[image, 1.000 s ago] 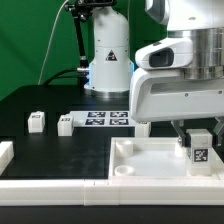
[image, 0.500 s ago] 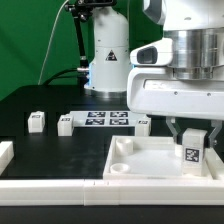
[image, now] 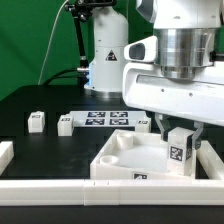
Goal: Assemble one leg
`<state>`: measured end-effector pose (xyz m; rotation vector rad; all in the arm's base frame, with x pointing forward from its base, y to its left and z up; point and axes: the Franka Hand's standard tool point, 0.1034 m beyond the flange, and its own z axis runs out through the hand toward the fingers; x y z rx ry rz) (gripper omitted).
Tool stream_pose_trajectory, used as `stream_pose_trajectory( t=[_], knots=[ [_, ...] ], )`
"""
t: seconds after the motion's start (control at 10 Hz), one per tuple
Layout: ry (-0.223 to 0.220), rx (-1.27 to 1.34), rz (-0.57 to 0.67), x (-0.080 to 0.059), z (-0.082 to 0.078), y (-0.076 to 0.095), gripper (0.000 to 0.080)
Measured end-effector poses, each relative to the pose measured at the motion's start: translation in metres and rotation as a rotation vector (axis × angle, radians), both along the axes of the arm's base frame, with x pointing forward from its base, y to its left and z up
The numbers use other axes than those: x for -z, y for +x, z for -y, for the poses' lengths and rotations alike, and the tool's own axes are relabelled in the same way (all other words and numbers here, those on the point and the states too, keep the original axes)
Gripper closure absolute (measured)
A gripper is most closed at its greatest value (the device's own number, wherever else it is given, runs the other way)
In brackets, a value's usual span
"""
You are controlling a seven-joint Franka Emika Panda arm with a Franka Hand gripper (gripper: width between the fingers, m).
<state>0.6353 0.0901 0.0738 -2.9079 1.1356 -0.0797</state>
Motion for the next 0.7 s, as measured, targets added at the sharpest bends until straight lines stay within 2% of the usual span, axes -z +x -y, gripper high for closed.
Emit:
stream_pose_trajectory(
  t=[0.1,0.2,0.3,0.7],
  knots=[
    [0.001,0.0,0.0,0.0004,-0.0004,-0.0001,0.0496],
    [0.001,0.0,0.0,0.0004,-0.0005,0.0,0.0304],
    [0.001,0.0,0.0,0.0004,-0.0005,-0.0001,0.0194],
    [0.001,0.0,0.0,0.0005,-0.0006,-0.0001,0.0154]
  ],
)
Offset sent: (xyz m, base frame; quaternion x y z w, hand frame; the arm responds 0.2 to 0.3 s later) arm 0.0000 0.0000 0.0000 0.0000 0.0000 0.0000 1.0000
